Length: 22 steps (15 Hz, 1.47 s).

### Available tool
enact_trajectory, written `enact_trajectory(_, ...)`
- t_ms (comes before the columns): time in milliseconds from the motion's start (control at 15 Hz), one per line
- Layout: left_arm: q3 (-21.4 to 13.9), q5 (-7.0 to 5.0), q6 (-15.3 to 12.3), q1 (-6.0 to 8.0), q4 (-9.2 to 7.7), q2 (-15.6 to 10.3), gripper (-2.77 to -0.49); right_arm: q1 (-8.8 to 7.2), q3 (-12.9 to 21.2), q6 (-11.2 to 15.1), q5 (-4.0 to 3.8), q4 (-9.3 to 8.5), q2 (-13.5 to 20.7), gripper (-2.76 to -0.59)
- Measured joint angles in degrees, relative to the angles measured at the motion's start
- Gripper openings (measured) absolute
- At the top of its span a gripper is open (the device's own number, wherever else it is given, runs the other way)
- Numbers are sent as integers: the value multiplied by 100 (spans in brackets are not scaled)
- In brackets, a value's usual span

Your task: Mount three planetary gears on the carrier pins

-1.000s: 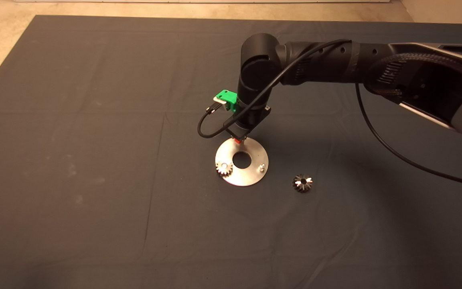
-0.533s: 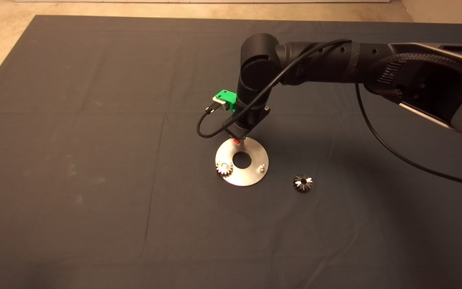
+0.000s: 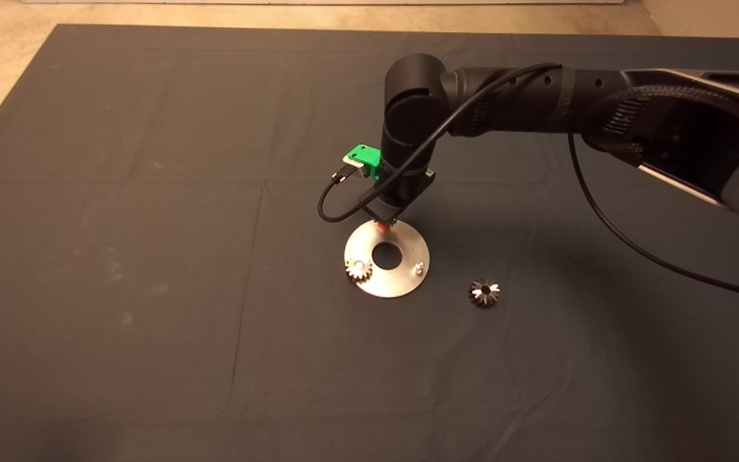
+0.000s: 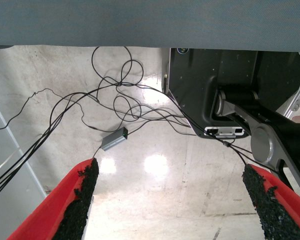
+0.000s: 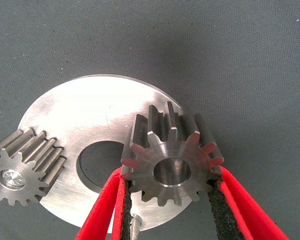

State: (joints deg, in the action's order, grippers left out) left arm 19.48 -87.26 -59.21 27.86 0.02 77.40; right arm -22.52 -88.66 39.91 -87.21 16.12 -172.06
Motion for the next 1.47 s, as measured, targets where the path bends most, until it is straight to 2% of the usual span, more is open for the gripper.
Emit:
enact_trajectory(733, 0, 0, 30, 0, -2, -111, -122, 1, 0, 0, -5, 4, -2, -242)
enact_trajectory(1467, 0, 0, 39, 0, 0, -188, -122, -2, 0, 2, -7, 85, 0, -242)
